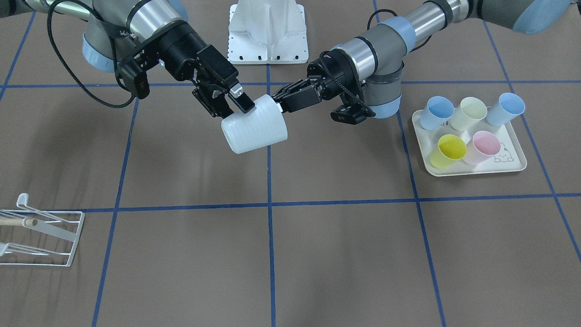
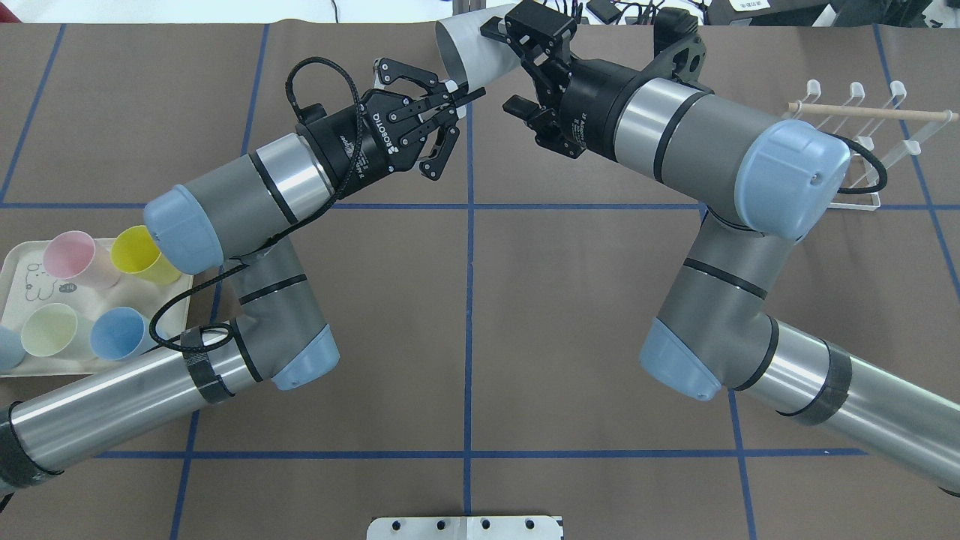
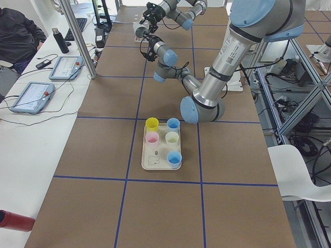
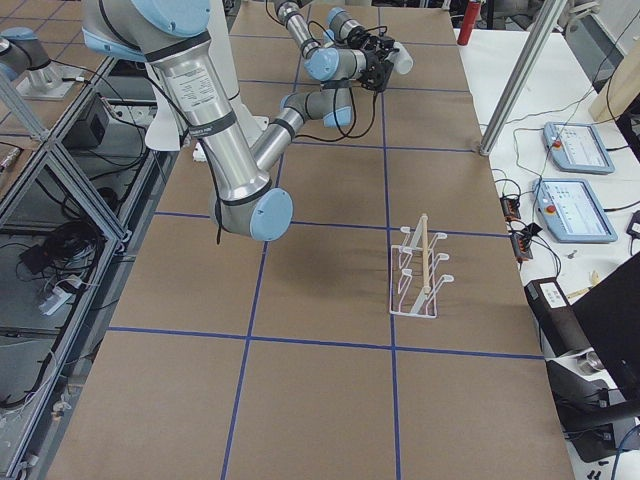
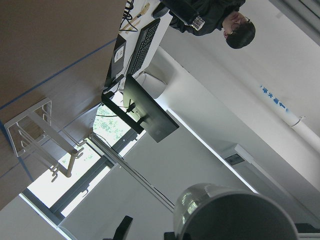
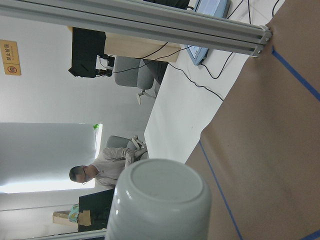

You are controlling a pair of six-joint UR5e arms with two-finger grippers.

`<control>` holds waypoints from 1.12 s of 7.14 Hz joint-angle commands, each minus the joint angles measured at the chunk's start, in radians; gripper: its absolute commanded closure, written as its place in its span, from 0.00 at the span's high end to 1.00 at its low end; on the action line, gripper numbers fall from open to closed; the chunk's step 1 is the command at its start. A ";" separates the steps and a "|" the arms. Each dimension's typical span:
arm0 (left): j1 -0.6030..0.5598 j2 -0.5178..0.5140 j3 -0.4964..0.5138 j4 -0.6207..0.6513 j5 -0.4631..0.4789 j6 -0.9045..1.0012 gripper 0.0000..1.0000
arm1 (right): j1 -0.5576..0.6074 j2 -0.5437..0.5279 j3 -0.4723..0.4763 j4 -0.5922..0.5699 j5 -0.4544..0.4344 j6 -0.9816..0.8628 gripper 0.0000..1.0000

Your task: Transfer IKEA cup to right arm and place on rack

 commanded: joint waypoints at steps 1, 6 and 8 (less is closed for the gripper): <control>0.008 -0.004 0.001 0.001 0.001 -0.003 0.00 | 0.000 -0.002 -0.015 0.063 -0.012 0.020 1.00; 0.014 -0.002 0.001 -0.001 0.000 -0.003 0.00 | 0.004 -0.006 -0.042 0.114 -0.032 0.046 1.00; 0.016 -0.004 0.001 -0.001 0.000 -0.003 0.00 | 0.004 -0.006 -0.042 0.114 -0.040 0.051 1.00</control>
